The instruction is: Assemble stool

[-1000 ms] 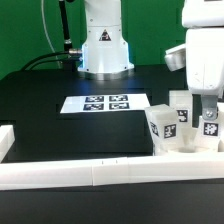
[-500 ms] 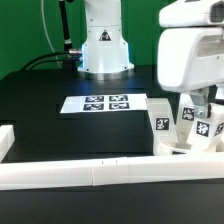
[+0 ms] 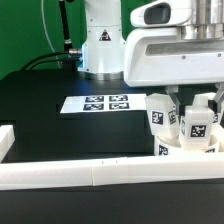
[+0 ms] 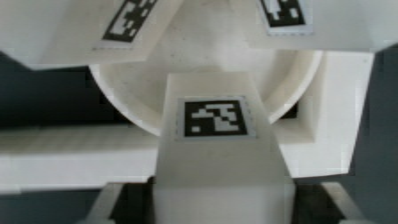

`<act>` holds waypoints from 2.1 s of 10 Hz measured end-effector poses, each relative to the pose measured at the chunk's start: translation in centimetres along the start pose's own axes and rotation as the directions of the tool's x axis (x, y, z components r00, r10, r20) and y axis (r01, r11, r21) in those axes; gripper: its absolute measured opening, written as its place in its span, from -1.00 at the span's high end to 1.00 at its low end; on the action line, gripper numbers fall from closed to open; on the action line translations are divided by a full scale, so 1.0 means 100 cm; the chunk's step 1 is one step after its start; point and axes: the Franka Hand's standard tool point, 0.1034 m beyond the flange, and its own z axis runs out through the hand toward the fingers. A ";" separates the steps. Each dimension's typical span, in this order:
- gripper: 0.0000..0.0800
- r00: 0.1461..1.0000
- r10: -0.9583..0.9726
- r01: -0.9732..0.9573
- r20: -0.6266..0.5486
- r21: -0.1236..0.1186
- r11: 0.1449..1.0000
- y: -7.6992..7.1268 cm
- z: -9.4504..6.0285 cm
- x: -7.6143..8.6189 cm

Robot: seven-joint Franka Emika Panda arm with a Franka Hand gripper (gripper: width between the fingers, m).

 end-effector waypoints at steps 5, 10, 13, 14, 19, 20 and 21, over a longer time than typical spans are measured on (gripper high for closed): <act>0.15 0.822 0.567 -0.568 -0.042 -0.005 0.823 0.022 0.001 0.003; 0.15 0.503 0.864 -0.864 -0.024 0.023 0.504 0.039 0.003 -0.008; 0.14 0.470 0.882 -0.882 -0.033 0.015 0.470 0.040 0.003 -0.010; -0.35 0.471 0.882 -0.882 -0.033 0.017 0.472 0.039 0.002 -0.009; -0.62 0.550 0.835 -0.830 -0.023 0.095 0.549 0.059 -0.056 0.003; -0.62 0.553 0.833 -0.828 -0.021 0.091 0.553 0.056 -0.053 0.002; -0.62 0.555 0.832 -0.827 -0.021 0.091 0.554 0.056 -0.052 0.001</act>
Offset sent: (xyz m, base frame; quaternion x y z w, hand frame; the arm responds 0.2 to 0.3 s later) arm 0.0026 -0.0087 0.0136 -0.0271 0.0377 0.3022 0.9521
